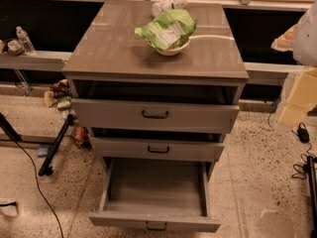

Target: Place green rice chip bag into bottom drawer

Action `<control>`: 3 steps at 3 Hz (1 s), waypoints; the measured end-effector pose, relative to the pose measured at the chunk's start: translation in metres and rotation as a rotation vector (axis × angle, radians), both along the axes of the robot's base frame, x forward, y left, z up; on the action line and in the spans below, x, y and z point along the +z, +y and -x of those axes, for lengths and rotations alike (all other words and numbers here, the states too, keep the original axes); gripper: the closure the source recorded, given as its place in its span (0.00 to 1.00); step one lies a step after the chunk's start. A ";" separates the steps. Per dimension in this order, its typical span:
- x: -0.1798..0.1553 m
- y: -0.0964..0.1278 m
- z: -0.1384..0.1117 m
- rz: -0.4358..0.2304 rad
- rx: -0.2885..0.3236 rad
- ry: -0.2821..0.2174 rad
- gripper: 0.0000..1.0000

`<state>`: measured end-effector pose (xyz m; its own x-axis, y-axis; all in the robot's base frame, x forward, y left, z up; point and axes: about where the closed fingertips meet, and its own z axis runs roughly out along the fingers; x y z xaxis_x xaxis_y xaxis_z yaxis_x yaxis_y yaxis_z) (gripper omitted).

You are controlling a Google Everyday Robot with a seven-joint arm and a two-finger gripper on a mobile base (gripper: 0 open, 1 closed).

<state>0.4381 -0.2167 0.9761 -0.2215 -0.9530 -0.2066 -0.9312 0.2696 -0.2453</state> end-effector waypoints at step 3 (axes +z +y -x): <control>-0.001 0.019 -0.051 -0.086 -0.080 -0.151 0.00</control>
Offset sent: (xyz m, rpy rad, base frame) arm 0.0505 0.0185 -0.0040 0.0511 -0.1459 -0.0460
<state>0.4892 -0.1976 0.9747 -0.2564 -0.9110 -0.3229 -0.8602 0.3674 -0.3537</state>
